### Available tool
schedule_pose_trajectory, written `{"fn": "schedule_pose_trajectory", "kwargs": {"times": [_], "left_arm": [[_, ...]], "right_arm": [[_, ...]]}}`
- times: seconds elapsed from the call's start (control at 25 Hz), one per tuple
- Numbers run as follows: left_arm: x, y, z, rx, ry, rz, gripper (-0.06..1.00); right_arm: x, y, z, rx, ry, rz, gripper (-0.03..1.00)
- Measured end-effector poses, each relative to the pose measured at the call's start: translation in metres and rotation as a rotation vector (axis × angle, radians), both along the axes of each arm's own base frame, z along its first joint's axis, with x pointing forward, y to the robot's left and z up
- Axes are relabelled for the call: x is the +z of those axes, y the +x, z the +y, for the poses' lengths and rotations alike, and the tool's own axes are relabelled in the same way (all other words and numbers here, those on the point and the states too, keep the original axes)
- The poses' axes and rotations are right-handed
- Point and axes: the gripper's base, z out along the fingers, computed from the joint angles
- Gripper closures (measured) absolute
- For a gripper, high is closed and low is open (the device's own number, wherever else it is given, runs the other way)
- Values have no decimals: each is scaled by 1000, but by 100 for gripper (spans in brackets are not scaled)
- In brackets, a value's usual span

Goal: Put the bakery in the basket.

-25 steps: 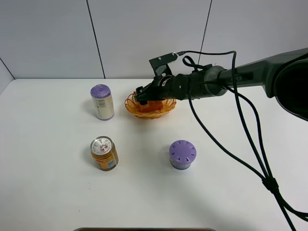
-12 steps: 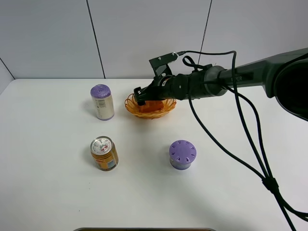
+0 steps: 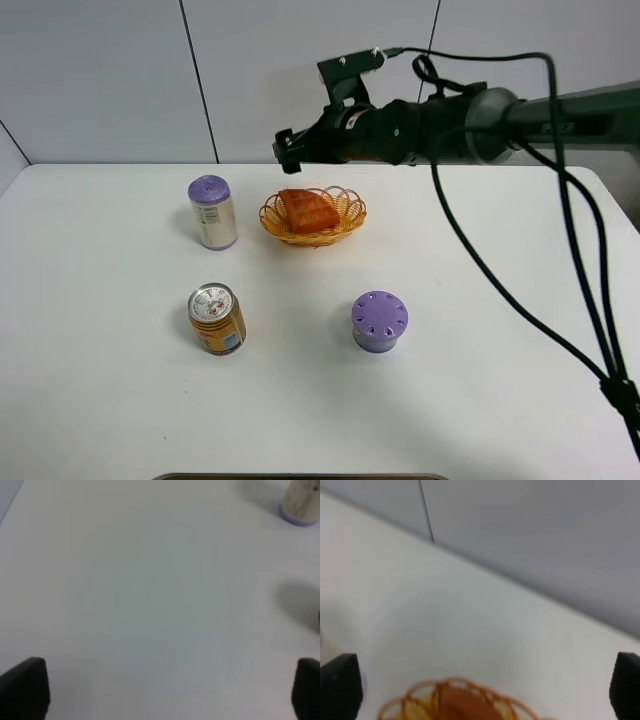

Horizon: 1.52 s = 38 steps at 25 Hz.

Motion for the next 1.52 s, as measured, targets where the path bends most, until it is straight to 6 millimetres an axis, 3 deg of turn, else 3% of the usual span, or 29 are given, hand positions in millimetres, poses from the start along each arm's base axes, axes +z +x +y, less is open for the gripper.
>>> {"fn": "schedule_pose_trajectory", "kwargs": {"times": [0.32,0.84,1.2,1.52], "left_arm": [[0,0,0,0,0,0,-4],[0,0,0,0,0,0,-4],[0,0,0,0,0,0,-4],[0,0,0,0,1,0,-4]], "right_arm": [[91,-31,-16,39,60,-116,-2],[212,-120,-68,123,3,-302,-2],[271,-184,-119,57,18,-470,-2],[298,-233,-197,-218,-56,-532,-2]]}}
